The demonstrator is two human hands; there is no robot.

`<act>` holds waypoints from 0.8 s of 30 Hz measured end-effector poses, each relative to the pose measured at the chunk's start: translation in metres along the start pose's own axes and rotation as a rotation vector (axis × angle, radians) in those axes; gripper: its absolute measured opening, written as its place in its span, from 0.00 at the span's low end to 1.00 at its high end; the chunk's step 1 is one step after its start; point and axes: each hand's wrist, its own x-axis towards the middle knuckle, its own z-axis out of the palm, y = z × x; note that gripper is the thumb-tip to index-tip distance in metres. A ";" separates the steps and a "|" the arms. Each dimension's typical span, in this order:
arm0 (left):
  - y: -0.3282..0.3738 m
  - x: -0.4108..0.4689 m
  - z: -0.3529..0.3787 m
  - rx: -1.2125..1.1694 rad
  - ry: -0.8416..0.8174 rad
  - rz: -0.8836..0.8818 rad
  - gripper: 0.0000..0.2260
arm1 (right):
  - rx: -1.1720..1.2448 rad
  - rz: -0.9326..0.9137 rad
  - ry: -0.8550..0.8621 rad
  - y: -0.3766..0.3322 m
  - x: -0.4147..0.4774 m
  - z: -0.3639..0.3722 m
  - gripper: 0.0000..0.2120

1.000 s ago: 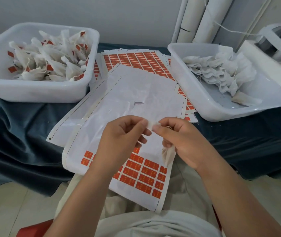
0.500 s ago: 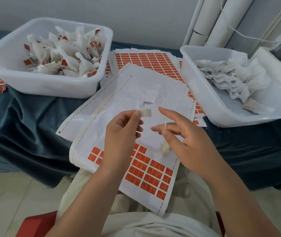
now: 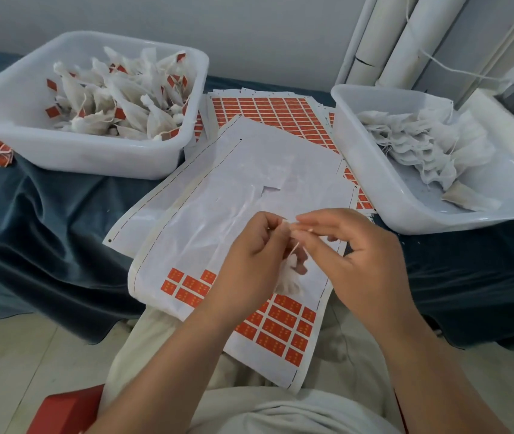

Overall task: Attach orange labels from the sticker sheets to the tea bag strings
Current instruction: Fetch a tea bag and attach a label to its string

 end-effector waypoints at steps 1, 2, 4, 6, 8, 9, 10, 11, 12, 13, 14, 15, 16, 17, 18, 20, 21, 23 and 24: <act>0.000 0.000 0.000 0.027 0.008 0.007 0.11 | 0.026 0.024 0.014 0.001 0.000 -0.001 0.09; 0.001 0.000 0.001 0.057 0.022 0.018 0.10 | 0.050 0.044 0.016 0.003 0.001 -0.002 0.09; 0.000 0.000 0.001 0.111 0.041 0.049 0.09 | 0.071 0.071 0.003 0.005 0.002 -0.002 0.11; 0.000 0.000 0.002 0.148 0.041 0.067 0.08 | 0.076 0.099 -0.011 0.007 0.003 -0.001 0.12; 0.001 0.001 0.003 0.193 0.033 0.069 0.08 | 0.084 0.123 -0.015 0.010 0.004 0.000 0.10; 0.001 0.001 0.003 0.214 0.029 0.068 0.08 | 0.085 0.130 -0.015 0.011 0.004 0.000 0.09; 0.001 0.001 0.003 0.239 0.028 0.072 0.08 | 0.082 0.135 -0.014 0.013 0.004 0.000 0.08; 0.000 0.001 0.003 0.271 0.032 0.083 0.08 | 0.077 0.138 -0.016 0.014 0.003 0.000 0.08; -0.001 0.001 0.003 0.302 0.039 0.099 0.08 | 0.068 0.139 -0.020 0.015 0.003 0.000 0.08; -0.002 0.001 0.003 0.325 0.046 0.115 0.08 | 0.060 0.140 -0.027 0.016 0.003 0.000 0.07; -0.002 0.001 0.003 0.336 0.051 0.125 0.09 | 0.054 0.144 -0.034 0.016 0.003 0.000 0.07; -0.002 0.001 0.003 0.345 0.052 0.128 0.09 | 0.053 0.151 -0.040 0.017 0.003 0.001 0.07; -0.003 0.000 0.003 0.356 0.048 0.126 0.09 | 0.057 0.157 -0.043 0.017 0.003 0.001 0.06; -0.003 0.000 0.003 0.371 0.041 0.122 0.10 | 0.064 0.160 -0.043 0.017 0.003 0.001 0.06; -0.003 0.000 0.004 0.386 0.036 0.119 0.11 | 0.071 0.161 -0.039 0.016 0.003 0.002 0.06; -0.003 0.000 0.004 0.399 0.037 0.123 0.11 | 0.084 0.162 -0.025 0.015 0.002 0.002 0.06; -0.003 0.000 0.005 0.392 0.044 0.128 0.12 | 0.087 0.161 -0.015 0.015 0.002 0.002 0.06; -0.001 0.000 0.005 0.358 0.068 0.136 0.12 | 0.071 0.145 0.007 0.014 0.002 0.003 0.07; 0.000 -0.001 0.005 0.340 0.075 0.136 0.12 | 0.062 0.136 0.016 0.013 0.002 0.004 0.07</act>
